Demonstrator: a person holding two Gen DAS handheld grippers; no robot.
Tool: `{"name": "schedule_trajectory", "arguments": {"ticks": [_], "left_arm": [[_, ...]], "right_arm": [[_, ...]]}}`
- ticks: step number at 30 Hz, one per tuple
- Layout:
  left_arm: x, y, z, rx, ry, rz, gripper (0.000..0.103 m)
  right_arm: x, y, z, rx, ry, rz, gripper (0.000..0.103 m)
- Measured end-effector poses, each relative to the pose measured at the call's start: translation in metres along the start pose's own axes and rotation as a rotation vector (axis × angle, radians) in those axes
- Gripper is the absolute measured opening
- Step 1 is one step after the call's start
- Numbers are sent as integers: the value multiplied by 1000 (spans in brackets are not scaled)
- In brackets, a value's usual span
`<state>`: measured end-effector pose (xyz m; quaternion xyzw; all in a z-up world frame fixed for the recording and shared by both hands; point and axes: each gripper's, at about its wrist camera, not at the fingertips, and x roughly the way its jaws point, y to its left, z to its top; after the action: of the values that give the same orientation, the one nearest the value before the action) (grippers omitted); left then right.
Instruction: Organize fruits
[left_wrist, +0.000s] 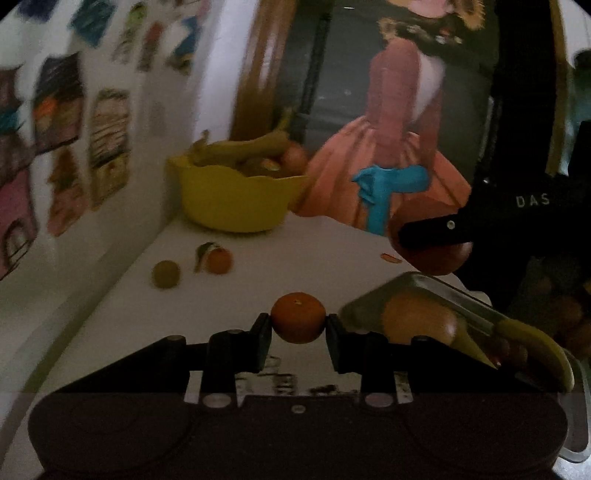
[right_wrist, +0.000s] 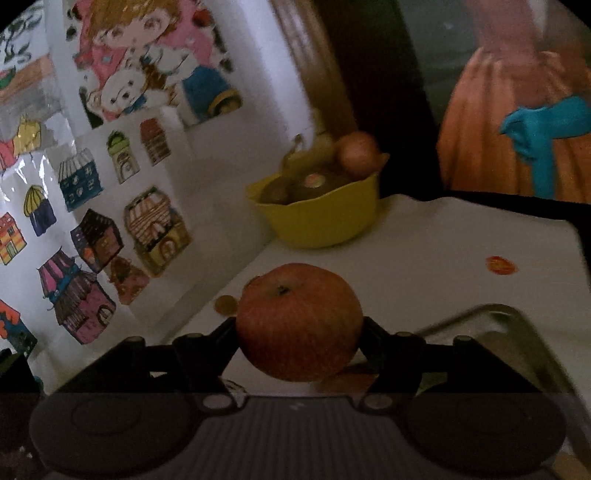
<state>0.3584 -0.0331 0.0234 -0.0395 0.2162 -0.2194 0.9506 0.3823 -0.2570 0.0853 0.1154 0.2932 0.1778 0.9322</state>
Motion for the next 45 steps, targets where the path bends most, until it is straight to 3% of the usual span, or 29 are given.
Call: {"name": "schedule_trajectory", "arguments": {"ticks": [3,6,13,17,21,31,45], "left_arm": [[6,-16,-4,-3,30,-58,34],[12,-32,-7,-10,64,-66,34],[7,-80,-4,-17,41,-173,34],[20,-112,-7,-18,73,-222,34],[32,-131,-13,10,101,-229,34],[33,-147,-23,164,57,-233,34],[29,-150,-23,201,64,-275,35]], "right_arm": [[-17,-13,-9,0,-3,-32,74],[-32,-29,-18,32,-12,-42,74],[-52,-57,-31,38,-20,-75,74],[-57,-68,-37,52,-24,-95,74],[-58,-79,-42,70,-19,-116,74],[-49,-99,-49,97,-3,-165,74],[-38,-99,-51,79,15,-190,74]]}}
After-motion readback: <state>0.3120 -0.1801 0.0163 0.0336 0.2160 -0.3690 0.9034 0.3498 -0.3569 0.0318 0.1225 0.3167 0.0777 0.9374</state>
